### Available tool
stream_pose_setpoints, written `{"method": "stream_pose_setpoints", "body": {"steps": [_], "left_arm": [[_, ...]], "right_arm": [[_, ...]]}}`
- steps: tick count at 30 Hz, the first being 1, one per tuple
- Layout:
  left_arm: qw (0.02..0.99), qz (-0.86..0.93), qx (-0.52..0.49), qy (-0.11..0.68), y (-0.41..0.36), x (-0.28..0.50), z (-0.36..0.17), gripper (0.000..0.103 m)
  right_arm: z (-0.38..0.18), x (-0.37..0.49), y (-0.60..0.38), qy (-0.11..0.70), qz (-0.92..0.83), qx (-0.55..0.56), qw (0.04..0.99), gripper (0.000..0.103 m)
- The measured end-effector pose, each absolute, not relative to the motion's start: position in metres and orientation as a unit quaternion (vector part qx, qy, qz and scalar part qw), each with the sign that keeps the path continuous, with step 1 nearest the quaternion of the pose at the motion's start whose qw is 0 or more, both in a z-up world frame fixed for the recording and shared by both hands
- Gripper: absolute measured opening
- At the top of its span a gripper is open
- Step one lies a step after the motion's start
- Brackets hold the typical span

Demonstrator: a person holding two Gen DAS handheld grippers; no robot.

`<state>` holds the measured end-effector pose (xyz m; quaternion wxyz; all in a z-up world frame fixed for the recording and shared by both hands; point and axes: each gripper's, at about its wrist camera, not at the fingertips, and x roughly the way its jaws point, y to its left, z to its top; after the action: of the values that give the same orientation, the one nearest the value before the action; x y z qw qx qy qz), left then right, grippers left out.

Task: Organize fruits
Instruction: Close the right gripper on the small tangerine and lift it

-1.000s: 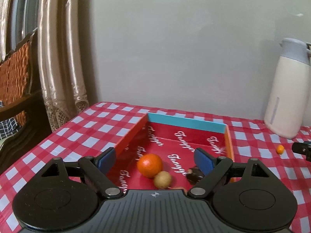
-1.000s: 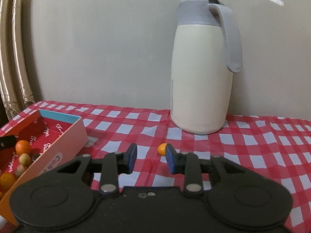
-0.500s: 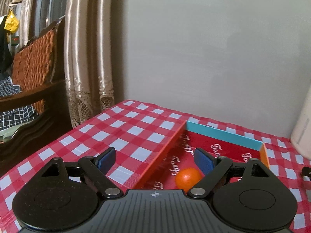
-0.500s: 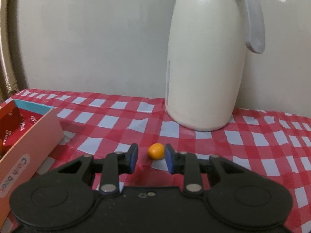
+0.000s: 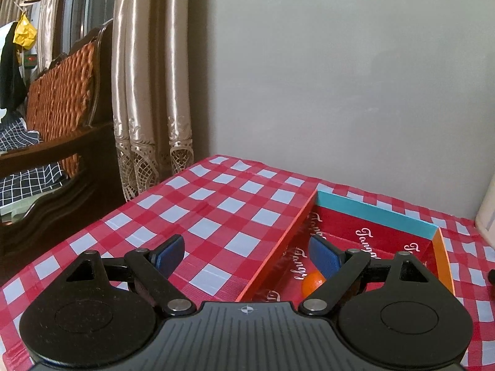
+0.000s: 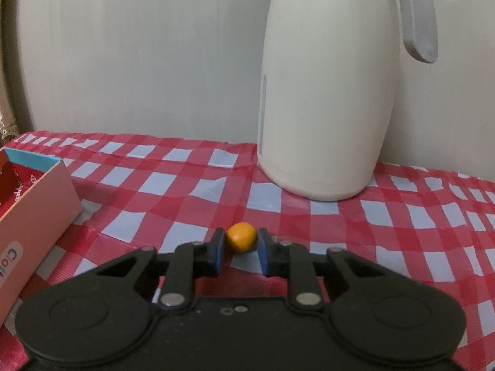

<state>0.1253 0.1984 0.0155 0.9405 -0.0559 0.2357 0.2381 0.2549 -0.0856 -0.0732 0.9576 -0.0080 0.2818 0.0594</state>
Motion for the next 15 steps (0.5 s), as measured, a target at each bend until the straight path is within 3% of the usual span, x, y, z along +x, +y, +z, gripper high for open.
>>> {"method": "stream_pose_setpoints", "body": {"steps": [15], "left_arm": [[0.939, 0.236, -0.058, 0.241, 0.201, 0.122, 0.016, 0.087]], "right_arm": [[-0.047, 0.217, -0.08, 0.253, 0.076, 0.003, 0.964, 0.02]]}}
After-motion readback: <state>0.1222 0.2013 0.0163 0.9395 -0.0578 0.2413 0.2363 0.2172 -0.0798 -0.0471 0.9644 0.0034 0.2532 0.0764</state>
